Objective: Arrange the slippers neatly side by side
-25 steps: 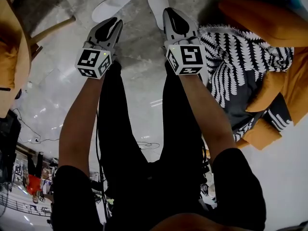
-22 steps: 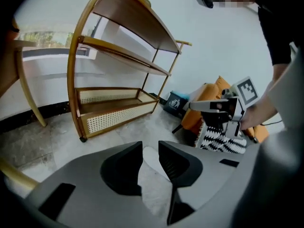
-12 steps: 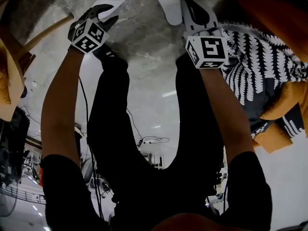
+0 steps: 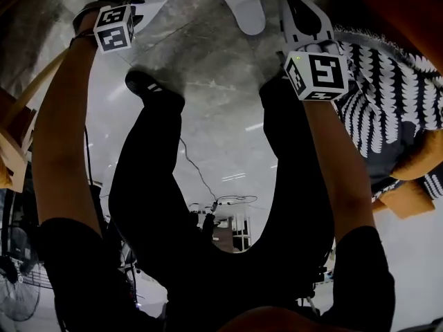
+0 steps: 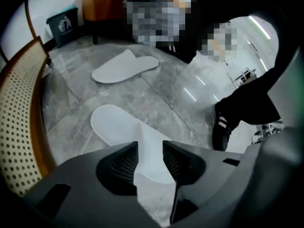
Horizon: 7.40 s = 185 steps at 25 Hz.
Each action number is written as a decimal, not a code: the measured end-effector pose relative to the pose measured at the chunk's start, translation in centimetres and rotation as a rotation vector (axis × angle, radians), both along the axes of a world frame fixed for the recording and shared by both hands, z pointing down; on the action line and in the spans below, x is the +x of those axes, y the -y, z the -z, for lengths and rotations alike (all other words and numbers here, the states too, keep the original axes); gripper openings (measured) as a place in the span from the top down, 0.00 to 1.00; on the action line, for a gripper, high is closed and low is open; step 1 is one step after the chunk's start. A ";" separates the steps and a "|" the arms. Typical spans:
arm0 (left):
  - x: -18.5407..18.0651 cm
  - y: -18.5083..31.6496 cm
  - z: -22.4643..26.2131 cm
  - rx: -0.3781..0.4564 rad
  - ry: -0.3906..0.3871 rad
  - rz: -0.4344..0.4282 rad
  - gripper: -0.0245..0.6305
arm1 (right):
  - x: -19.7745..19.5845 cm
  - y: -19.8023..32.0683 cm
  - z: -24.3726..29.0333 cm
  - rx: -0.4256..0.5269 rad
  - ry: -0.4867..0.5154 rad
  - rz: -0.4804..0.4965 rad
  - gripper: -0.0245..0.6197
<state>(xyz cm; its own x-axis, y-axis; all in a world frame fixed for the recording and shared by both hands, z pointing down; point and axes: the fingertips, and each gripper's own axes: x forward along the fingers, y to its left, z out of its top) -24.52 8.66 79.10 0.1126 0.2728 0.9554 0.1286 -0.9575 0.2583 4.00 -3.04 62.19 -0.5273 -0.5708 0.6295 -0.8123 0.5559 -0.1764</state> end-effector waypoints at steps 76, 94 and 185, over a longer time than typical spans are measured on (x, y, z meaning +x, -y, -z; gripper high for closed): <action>15.0 -2.5 -3.4 0.285 0.321 -1.393 0.93 | 10.2 -1.2 1.8 0.044 0.037 -0.233 0.90; 17.4 -7.7 12.6 0.284 0.038 -0.589 0.89 | 6.7 -1.7 12.2 0.028 -0.002 -0.126 0.90; 30.0 -33.8 97.3 0.914 -1.275 1.682 0.94 | 19.9 -34.2 78.8 0.341 0.457 0.439 0.91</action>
